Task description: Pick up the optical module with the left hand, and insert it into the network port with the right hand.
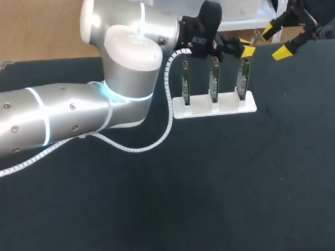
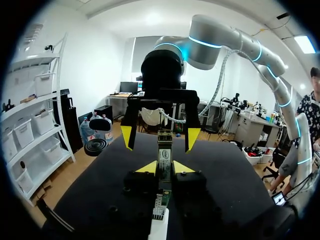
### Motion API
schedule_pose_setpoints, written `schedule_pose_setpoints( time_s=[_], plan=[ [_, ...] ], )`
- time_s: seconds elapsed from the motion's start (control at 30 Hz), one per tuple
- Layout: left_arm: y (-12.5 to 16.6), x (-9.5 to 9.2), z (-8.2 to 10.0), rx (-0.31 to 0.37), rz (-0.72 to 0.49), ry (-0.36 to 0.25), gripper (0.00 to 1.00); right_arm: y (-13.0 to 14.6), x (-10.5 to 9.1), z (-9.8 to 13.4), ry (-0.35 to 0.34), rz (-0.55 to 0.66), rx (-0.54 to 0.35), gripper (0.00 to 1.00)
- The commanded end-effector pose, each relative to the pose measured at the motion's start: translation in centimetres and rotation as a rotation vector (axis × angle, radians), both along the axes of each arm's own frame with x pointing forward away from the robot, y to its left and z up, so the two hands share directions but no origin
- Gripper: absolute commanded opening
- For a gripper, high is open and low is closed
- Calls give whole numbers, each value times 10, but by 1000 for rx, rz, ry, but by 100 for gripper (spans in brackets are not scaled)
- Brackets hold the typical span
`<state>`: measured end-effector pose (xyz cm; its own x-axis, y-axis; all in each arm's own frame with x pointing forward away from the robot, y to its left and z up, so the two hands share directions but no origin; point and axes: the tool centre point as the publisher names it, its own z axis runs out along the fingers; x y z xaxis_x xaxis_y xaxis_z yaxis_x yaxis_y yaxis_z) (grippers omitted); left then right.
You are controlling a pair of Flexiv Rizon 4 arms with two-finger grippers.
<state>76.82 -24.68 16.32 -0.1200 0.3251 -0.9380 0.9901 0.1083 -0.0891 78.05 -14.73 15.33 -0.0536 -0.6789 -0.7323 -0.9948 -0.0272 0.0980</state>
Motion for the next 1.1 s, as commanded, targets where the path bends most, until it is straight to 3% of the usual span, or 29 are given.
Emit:
schedule_pose_setpoints(
  time_s=[0.03,0.63,1.1],
  plan=[
    [0,1,1,6,-3,3,0,0,-2,6,-14,2,-5,100],
    [0,1,1,6,-3,3,0,19,10,26,-70,71,13,100],
    [0,1,1,6,-3,3,0,36,-1,26,-68,73,41,100]
  ],
)
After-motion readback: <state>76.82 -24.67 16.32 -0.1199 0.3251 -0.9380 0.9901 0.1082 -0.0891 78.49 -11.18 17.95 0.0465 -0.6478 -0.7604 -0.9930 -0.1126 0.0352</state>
